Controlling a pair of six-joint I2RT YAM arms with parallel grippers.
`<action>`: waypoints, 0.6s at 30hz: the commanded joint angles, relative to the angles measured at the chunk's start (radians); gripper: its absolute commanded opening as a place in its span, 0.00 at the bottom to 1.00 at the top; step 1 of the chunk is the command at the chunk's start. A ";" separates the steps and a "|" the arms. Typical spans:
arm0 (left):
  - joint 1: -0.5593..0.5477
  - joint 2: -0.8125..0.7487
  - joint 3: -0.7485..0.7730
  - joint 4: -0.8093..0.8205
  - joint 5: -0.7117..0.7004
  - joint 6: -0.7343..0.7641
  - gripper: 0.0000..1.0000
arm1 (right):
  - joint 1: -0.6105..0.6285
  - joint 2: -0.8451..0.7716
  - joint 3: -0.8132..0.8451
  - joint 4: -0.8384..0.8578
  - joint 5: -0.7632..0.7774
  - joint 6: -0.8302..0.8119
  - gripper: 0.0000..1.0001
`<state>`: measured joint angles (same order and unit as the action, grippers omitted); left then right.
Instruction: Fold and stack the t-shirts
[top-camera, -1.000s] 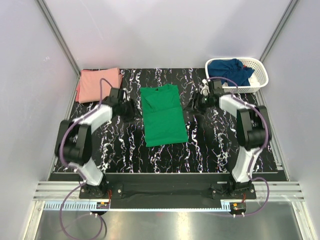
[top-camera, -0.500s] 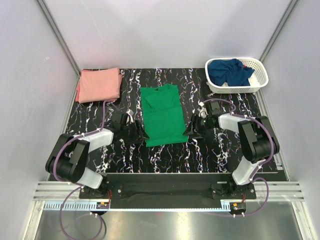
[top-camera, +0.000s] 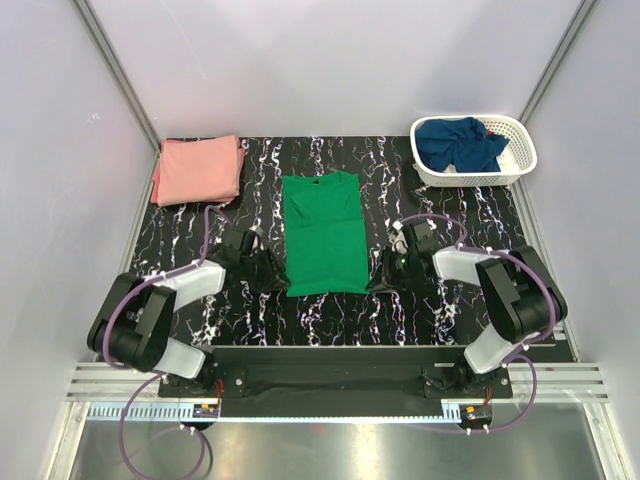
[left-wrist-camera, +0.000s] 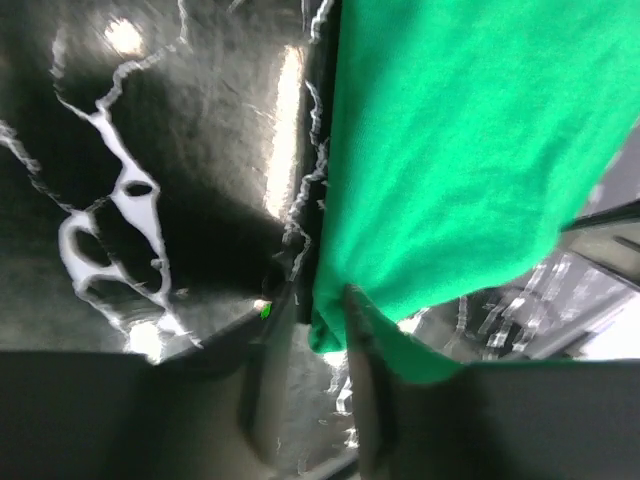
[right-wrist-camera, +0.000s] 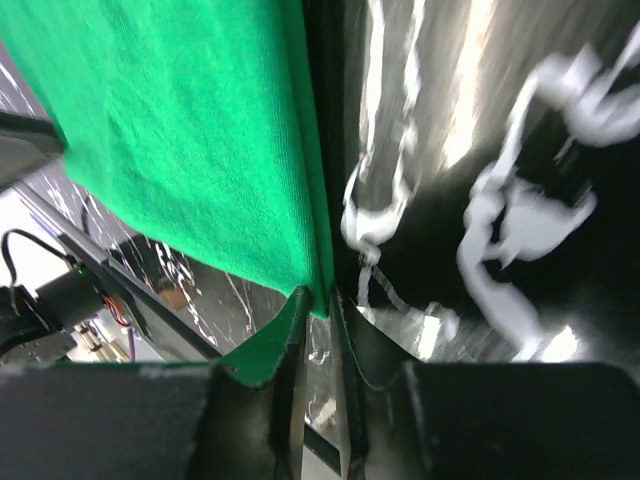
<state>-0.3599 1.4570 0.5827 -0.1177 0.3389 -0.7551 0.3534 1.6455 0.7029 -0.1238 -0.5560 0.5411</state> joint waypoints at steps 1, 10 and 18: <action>-0.004 -0.070 -0.012 -0.126 -0.090 0.033 0.45 | 0.039 -0.068 -0.065 -0.002 0.094 0.048 0.21; -0.011 -0.138 -0.023 -0.106 -0.018 0.043 0.60 | 0.041 -0.176 -0.115 -0.019 0.143 0.082 0.47; -0.016 -0.081 -0.098 0.013 -0.005 0.005 0.59 | 0.041 -0.141 -0.103 0.035 0.073 0.085 0.47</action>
<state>-0.3710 1.3441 0.5293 -0.1558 0.3416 -0.7452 0.3904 1.4899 0.6010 -0.1215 -0.4732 0.6262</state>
